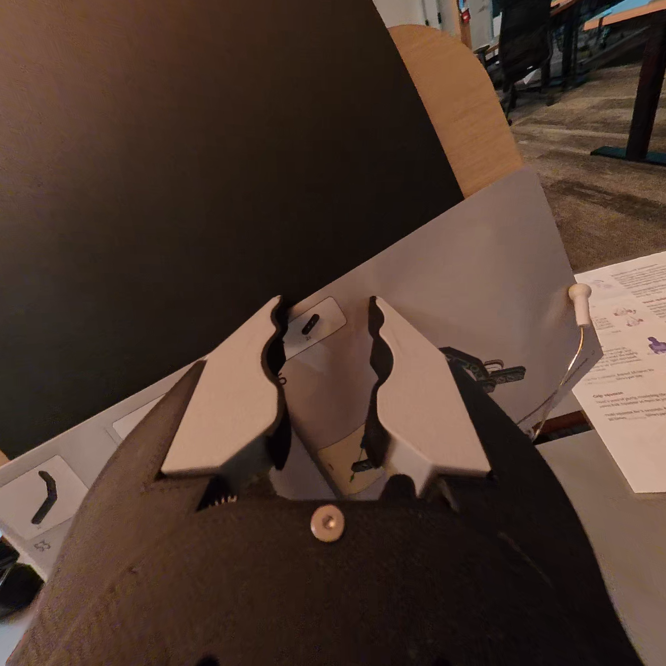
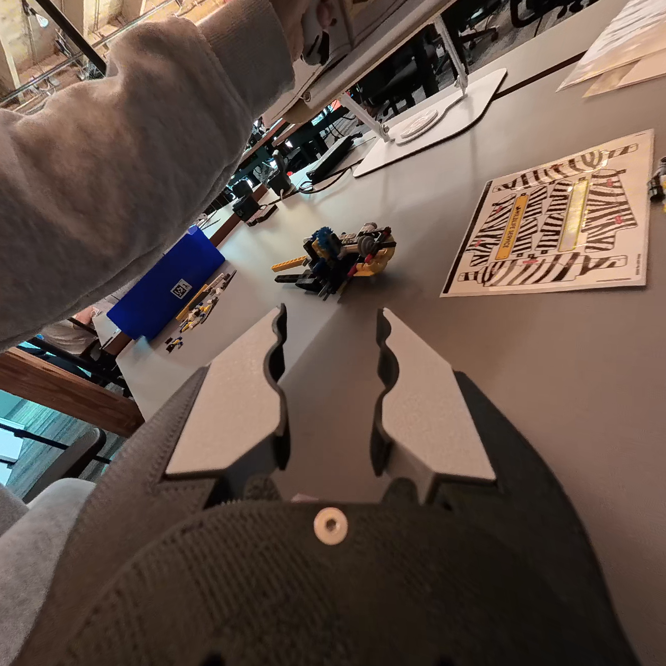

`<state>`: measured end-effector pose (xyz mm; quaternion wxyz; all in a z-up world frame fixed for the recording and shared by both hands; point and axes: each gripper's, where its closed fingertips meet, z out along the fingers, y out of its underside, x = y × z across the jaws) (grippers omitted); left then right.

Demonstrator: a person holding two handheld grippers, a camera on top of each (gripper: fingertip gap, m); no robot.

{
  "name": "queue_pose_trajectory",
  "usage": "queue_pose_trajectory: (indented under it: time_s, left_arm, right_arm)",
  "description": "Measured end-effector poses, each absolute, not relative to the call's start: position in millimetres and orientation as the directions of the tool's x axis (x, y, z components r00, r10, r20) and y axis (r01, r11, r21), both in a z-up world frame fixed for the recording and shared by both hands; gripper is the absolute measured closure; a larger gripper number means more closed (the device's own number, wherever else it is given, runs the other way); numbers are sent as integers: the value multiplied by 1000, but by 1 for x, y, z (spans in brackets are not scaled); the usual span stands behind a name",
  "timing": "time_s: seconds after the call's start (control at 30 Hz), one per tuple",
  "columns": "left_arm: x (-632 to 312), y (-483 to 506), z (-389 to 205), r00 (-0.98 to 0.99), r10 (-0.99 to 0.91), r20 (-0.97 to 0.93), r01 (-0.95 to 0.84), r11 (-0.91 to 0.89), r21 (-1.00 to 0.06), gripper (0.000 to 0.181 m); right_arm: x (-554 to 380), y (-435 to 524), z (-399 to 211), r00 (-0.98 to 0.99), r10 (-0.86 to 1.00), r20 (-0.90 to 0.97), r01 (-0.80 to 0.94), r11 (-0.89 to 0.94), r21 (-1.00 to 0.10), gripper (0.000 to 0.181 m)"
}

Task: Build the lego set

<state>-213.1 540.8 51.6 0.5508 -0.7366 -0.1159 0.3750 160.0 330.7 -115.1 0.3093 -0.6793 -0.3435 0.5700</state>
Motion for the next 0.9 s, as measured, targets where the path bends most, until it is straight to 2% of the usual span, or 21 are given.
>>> queue_pose_trajectory:
  time_s: [0.2,0.53,0.9]
  left_arm:
    - [-220,536,56,697,601,-390,-227,-331,-916,156]
    - [-216,527,63,759,567,-320,-179,-291,-940,178]
    - [-192,498,79,912,377,-163,-130,-112,-985,180]
  right_arm:
    - [161,330,-115,118,829,-547,120,-558,-821,133]
    - [161,329,-116,128,839,-530,127,-543,-830,133]
    - [159,328,-118,145,847,-512,142,-530,-836,134]
